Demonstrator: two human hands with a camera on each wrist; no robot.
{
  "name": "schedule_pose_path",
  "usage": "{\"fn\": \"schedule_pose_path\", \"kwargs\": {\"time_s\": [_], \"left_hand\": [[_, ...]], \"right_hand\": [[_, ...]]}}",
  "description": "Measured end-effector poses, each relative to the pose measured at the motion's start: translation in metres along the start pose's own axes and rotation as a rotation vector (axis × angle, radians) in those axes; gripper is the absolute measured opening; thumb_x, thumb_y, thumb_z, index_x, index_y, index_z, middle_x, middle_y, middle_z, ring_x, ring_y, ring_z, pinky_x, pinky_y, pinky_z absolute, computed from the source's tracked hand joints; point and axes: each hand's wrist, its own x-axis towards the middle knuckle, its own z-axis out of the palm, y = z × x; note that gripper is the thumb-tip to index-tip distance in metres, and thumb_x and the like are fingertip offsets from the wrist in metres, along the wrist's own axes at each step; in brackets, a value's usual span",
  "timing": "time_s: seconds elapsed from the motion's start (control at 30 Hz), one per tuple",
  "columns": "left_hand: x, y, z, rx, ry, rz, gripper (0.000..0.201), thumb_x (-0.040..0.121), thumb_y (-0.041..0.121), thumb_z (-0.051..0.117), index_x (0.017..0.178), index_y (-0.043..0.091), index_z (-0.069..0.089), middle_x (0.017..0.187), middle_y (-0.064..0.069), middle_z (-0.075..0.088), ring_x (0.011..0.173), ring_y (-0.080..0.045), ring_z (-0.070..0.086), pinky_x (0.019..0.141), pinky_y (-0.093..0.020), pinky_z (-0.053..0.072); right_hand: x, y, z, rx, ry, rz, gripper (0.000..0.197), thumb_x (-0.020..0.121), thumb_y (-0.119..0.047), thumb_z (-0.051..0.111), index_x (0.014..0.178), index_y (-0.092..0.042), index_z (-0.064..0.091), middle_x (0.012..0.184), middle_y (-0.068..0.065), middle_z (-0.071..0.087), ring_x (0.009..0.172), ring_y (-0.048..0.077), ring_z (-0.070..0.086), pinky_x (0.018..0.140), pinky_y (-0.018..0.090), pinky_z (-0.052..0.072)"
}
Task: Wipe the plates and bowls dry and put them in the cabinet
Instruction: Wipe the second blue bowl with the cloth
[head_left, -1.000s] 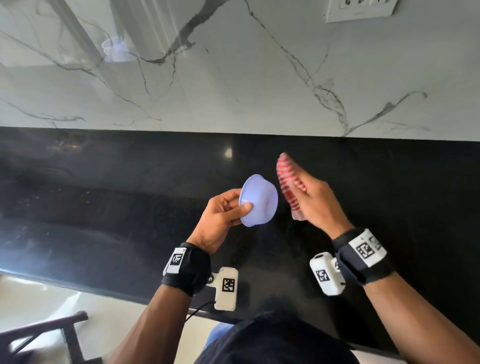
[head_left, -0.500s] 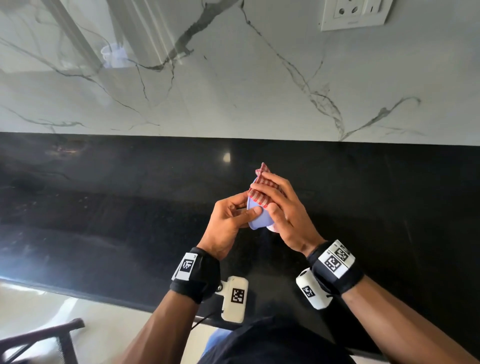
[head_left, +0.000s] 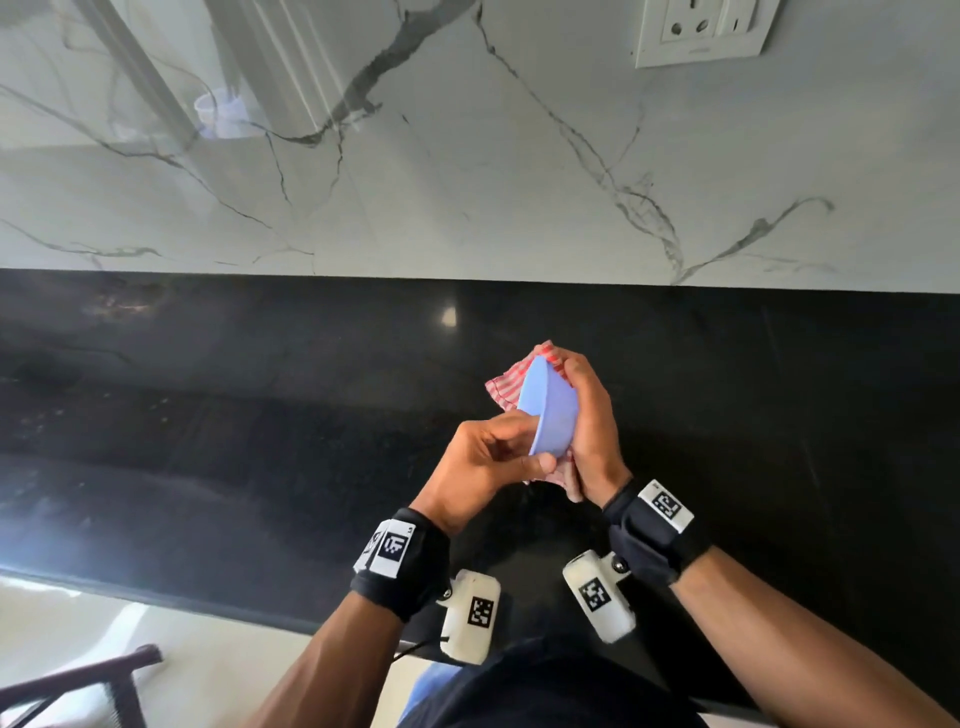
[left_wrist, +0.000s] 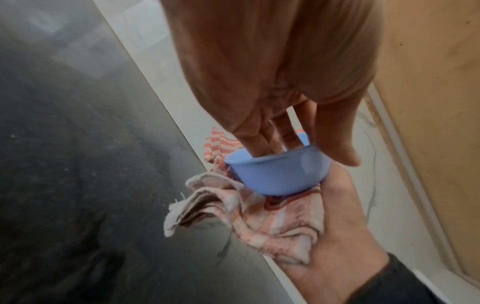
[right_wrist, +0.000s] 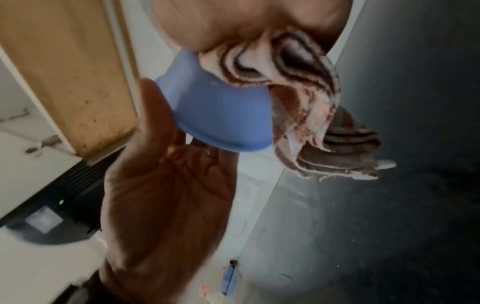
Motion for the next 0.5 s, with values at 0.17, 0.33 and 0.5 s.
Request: {"fn": "schedule_pose_path", "kwargs": {"time_s": [0.17, 0.33, 0.5], "left_hand": [[0.007, 0.026, 0.006, -0.138, 0.086, -0.142, 0.044, 0.099, 0.04, 0.053, 0.108, -0.001, 0.068, 0.095, -0.005, 0.073, 0.087, -0.017, 0.07, 0.073, -0.028, 0.058], [0.009, 0.029, 0.001, -0.083, 0.038, -0.083, 0.028, 0.102, 0.024, 0.055, 0.115, 0.003, 0.068, 0.105, -0.011, 0.072, 0.097, -0.023, 0.069, 0.079, -0.032, 0.059], [0.01, 0.024, 0.004, 0.038, -0.054, 0.011, 0.027, 0.102, 0.004, 0.057, 0.127, -0.004, 0.063, 0.112, -0.01, 0.073, 0.101, -0.021, 0.07, 0.088, -0.031, 0.057]], "right_hand": [[-0.017, 0.009, -0.011, -0.464, -0.185, -0.608, 0.029, 0.102, -0.01, 0.044, 0.122, -0.004, 0.064, 0.125, 0.004, 0.066, 0.121, 0.02, 0.062, 0.103, 0.043, 0.049], [0.0, 0.008, -0.023, -0.701, -0.2, -0.79, 0.041, 0.1, -0.023, 0.045, 0.131, -0.004, 0.063, 0.136, 0.009, 0.061, 0.129, 0.026, 0.056, 0.105, 0.05, 0.047], [-0.003, -0.018, 0.0, -0.148, -0.007, -0.204, 0.026, 0.103, -0.017, 0.045, 0.106, -0.009, 0.069, 0.098, 0.005, 0.076, 0.097, 0.02, 0.072, 0.09, 0.039, 0.056]]}}
